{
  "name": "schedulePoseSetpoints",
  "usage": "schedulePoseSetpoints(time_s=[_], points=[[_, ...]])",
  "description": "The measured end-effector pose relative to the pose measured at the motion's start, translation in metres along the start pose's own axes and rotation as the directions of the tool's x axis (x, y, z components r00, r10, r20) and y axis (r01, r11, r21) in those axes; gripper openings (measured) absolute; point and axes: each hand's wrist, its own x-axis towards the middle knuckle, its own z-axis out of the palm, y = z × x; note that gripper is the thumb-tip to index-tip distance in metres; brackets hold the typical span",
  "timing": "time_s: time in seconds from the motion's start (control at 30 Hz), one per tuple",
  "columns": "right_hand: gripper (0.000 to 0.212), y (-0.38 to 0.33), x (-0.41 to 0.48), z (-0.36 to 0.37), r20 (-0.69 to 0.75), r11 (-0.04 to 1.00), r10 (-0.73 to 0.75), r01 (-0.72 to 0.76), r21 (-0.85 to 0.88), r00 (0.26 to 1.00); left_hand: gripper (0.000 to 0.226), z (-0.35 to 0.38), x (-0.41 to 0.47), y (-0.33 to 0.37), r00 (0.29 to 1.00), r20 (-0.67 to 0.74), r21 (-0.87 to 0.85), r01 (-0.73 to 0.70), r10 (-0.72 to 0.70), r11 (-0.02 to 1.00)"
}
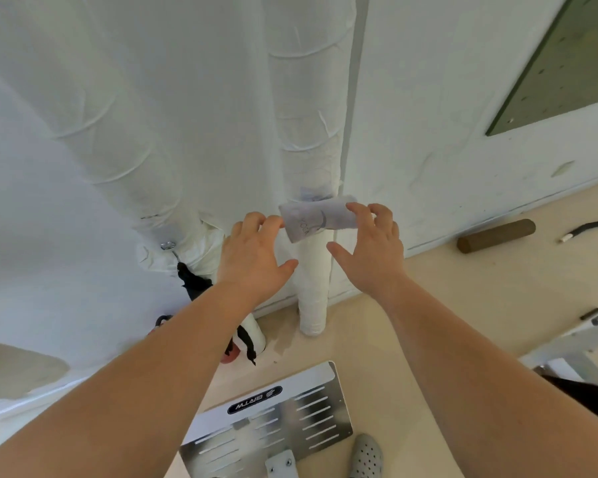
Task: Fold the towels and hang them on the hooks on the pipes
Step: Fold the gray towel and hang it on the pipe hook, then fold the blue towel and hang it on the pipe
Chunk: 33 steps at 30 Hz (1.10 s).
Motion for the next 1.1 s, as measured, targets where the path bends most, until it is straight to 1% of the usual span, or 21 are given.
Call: schedulePoseSetpoints(time_s=[0.1, 0.2, 0.27, 0.33, 0.43, 0.53, 0.67, 0.73, 0.87, 0.93, 1.03, 1.1], points=[[0.071, -0.028, -0.034, 0.025, 0.0, 0.993, 0.08, -0.08, -0.091, 0.997, 0.066, -0.008, -0.019, -0.041, 0.994, 0.063, -0.042, -0.091, 0.094, 0.995], [0.073, -0.066, -0.087, 0.057, -0.022, 0.974, 0.175, -0.177, -0.142, 0.984, 0.067, -0.023, -0.047, -0.089, 0.964, 0.168, -0.042, -0.2, 0.204, 0.979], [0.072, -0.097, -0.131, 0.073, -0.034, 0.947, 0.286, -0.288, -0.14, 0.958, 0.068, -0.038, -0.069, -0.117, 0.924, 0.247, -0.064, -0.283, 0.29, 0.957], [0.071, -0.128, -0.176, 0.084, -0.021, 0.914, 0.385, -0.384, -0.134, 0.923, 0.067, -0.056, -0.092, -0.141, 0.889, 0.28, -0.11, -0.344, 0.361, 0.933], [0.068, -0.162, -0.235, 0.089, -0.002, 0.877, 0.454, -0.448, -0.173, 0.891, 0.064, -0.072, -0.12, -0.162, 0.837, 0.327, -0.136, -0.418, 0.438, 0.898], [0.065, -0.178, -0.282, 0.089, -0.002, 0.834, 0.532, -0.524, -0.172, 0.847, 0.067, -0.073, -0.145, -0.162, 0.773, 0.37, -0.187, -0.481, 0.515, 0.856], [0.06, -0.179, -0.345, 0.097, -0.031, 0.75, 0.649, -0.646, -0.141, 0.76, 0.064, -0.056, -0.183, -0.148, 0.654, 0.447, -0.237, -0.572, 0.611, 0.785], [0.059, -0.175, -0.381, 0.105, -0.018, 0.697, 0.71, -0.706, -0.124, 0.704, 0.063, -0.045, -0.2, -0.138, 0.594, 0.479, -0.25, -0.613, 0.646, 0.749], [0.058, -0.163, -0.453, 0.121, -0.008, 0.596, 0.801, -0.798, -0.09, 0.599, 0.062, -0.029, -0.24, -0.115, 0.432, 0.569, -0.25, -0.72, 0.7, 0.648], [0.057, -0.153, -0.488, 0.132, 0.015, 0.533, 0.846, -0.842, -0.086, 0.534, 0.061, -0.018, -0.265, -0.102, 0.35, 0.617, -0.27, -0.747, 0.705, 0.607], [0.056, -0.136, -0.544, 0.148, 0.054, 0.414, 0.91, -0.906, -0.084, 0.411, 0.061, 0.004, -0.308, -0.08, 0.235, 0.689, -0.286, -0.78, 0.685, 0.556], [0.056, -0.123, -0.586, 0.157, 0.083, 0.341, 0.939, -0.935, -0.098, 0.334, 0.063, 0.02, -0.343, -0.062, 0.147, 0.738, -0.297, -0.806, 0.659, 0.512]])
